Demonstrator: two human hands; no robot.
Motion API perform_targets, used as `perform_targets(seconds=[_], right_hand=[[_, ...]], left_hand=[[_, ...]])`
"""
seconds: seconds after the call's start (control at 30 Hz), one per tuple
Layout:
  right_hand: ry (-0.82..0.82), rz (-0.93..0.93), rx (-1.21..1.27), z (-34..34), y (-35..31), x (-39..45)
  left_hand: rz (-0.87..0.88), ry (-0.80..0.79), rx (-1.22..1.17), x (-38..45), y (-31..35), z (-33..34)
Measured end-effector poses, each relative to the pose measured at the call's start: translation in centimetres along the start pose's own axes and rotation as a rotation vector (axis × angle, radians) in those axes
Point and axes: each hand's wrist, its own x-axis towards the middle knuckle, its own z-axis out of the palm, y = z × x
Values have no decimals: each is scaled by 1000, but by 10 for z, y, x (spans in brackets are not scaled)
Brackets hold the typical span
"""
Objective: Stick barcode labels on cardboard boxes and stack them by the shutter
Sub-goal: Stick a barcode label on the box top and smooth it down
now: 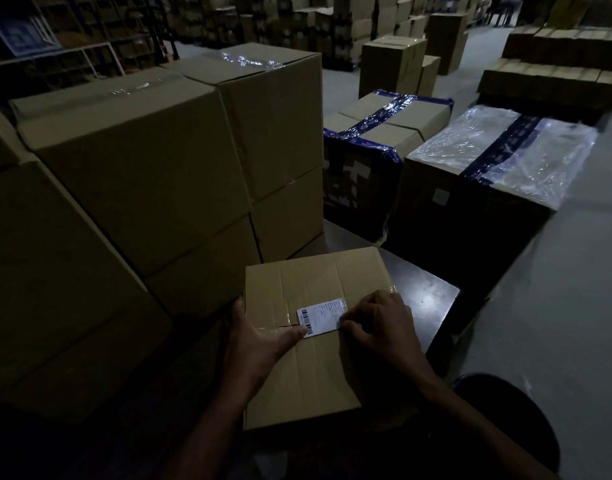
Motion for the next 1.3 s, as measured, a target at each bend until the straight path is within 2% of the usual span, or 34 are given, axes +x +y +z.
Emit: perform_targets(seconds=[0.8,1.3], right_hand=[[122,60,37,4,-5,-14],[16,30,-9,2,-2,17]], left_hand=[[-20,-1,-18,2,-1,-1],[-21,-16,-27,-1,1,-2]])
